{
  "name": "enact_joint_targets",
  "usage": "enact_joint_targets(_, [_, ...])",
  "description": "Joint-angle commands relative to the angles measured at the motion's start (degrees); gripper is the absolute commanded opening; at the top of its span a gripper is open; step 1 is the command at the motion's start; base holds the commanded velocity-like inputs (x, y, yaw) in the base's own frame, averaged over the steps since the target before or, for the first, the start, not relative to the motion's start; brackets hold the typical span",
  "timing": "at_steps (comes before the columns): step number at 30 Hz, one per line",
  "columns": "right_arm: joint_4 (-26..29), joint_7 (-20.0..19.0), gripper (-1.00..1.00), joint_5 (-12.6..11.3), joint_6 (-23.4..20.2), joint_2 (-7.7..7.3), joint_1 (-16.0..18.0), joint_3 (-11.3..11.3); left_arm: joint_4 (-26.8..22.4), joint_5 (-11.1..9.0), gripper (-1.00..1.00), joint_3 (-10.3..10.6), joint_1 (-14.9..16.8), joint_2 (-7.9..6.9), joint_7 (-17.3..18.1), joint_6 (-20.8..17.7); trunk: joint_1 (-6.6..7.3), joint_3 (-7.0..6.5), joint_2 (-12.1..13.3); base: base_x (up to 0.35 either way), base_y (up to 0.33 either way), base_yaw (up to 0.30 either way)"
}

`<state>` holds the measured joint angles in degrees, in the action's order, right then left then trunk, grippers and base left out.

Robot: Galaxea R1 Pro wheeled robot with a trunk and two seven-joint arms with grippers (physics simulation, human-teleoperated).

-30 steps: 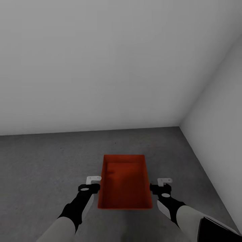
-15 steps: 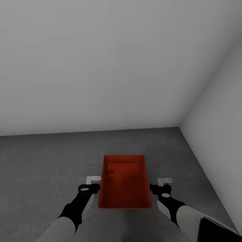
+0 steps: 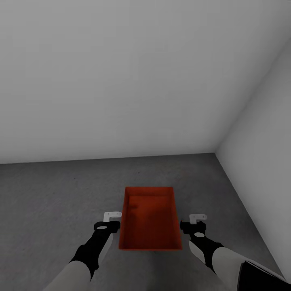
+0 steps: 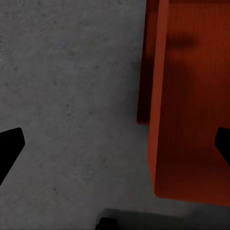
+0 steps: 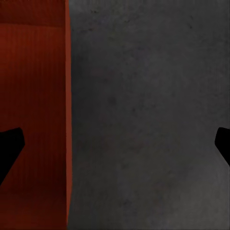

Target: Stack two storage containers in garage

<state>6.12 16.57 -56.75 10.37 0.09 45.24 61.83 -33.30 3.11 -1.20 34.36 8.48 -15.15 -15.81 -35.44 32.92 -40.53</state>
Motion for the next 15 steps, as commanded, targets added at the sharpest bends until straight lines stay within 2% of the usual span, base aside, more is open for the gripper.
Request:
enact_joint_targets(1, [0.0,0.2,1.0,-0.6,0.1,0.0,0.0,0.5,-0.1,0.3,1.0,-0.1,0.0,0.04,-0.1,-0.4,0.21,-0.13,0.4,0.0,0.0,0.0])
enact_joint_targets(15, [0.0,0.2,1.0,-0.6,0.1,0.0,0.0,0.5,-0.1,0.3,1.0,-0.1,0.0,0.04,-0.1,-0.4,3.29,-2.65,6.0,0.0,0.0,0.0])
